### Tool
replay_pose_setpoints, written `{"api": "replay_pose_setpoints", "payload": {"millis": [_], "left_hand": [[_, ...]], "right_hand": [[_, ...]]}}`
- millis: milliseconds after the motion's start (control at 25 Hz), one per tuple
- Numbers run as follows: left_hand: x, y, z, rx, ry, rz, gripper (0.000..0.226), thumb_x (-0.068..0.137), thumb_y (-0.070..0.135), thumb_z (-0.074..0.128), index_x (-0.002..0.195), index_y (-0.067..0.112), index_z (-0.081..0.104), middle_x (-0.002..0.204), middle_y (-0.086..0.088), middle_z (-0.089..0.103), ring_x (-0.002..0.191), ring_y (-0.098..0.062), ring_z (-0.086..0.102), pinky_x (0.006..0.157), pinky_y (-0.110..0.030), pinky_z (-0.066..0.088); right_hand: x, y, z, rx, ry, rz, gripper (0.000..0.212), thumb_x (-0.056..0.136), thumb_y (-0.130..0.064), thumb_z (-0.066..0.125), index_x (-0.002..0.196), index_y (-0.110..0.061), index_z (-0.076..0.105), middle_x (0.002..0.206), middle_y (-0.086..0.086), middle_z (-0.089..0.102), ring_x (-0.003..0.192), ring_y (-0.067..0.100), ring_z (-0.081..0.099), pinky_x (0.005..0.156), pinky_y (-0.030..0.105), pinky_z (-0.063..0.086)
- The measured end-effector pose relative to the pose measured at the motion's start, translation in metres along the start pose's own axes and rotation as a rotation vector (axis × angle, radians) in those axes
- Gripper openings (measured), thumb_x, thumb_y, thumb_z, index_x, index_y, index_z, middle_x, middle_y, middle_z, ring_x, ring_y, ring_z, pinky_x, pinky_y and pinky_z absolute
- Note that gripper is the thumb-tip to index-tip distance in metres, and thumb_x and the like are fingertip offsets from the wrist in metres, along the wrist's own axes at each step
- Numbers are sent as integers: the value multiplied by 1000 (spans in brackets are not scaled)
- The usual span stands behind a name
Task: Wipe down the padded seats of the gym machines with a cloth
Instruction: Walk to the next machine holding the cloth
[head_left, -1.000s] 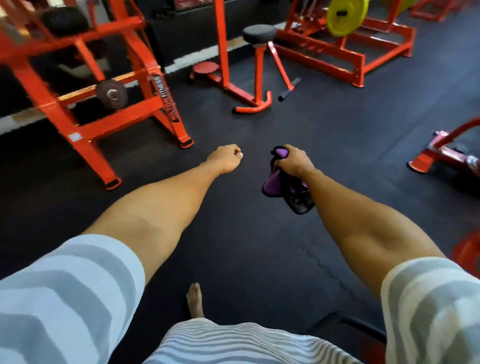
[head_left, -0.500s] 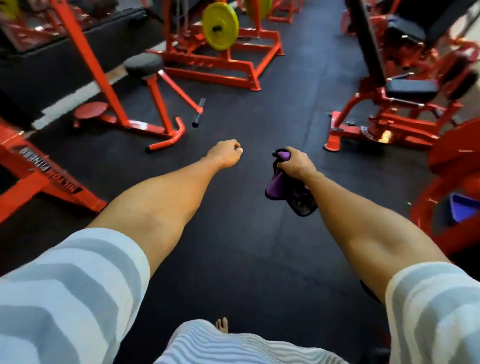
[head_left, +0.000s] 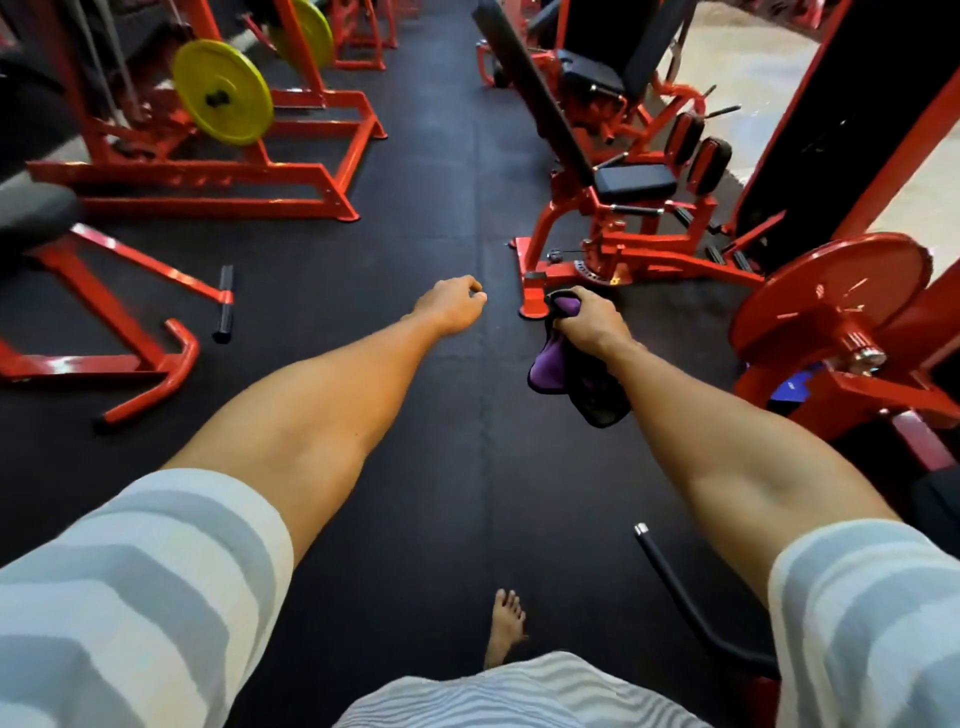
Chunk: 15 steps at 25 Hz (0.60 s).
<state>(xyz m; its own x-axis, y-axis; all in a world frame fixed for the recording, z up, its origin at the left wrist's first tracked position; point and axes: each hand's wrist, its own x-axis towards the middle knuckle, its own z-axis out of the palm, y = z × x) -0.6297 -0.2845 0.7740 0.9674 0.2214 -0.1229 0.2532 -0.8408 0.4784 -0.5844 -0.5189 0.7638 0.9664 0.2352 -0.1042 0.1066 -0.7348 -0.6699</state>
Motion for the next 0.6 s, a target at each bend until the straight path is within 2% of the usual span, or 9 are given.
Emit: {"api": "replay_pose_setpoints", "payload": {"millis": [120, 280, 400, 600], "left_hand": [[70, 23, -2, 9, -23, 23, 39, 99, 40, 44, 131, 25, 59, 137, -7, 61, 121, -30, 58, 103, -42, 48], [158, 63, -20, -43, 23, 68, 37, 101, 37, 43, 132, 24, 59, 137, -7, 60, 121, -30, 58, 102, -43, 48], [207, 78, -15, -35, -16, 90, 37, 102, 37, 43, 132, 24, 59, 139, -9, 59, 121, -31, 58, 103, -44, 48], [311, 100, -6, -37, -71, 169, 36, 101, 34, 43, 129, 23, 62, 133, -7, 63, 114, -29, 60, 99, -41, 50]], "right_hand": [[59, 2, -22, 10, -16, 18, 39, 84, -32, 69, 121, -42, 63, 120, -1, 67, 109, 28, 63, 88, 32, 45], [146, -11, -63, -11, 29, -7, 44, 84, -20, 67, 125, -37, 63, 115, 0, 67, 108, 27, 62, 90, 32, 47], [191, -9, -75, -39, 34, 18, 46, 83, -23, 65, 126, -40, 62, 122, -1, 68, 111, 27, 64, 94, 36, 50], [271, 9, -88, -31, 92, 93, 43, 79, -26, 67, 120, -40, 63, 117, -2, 70, 107, 26, 65, 93, 36, 52]]}}
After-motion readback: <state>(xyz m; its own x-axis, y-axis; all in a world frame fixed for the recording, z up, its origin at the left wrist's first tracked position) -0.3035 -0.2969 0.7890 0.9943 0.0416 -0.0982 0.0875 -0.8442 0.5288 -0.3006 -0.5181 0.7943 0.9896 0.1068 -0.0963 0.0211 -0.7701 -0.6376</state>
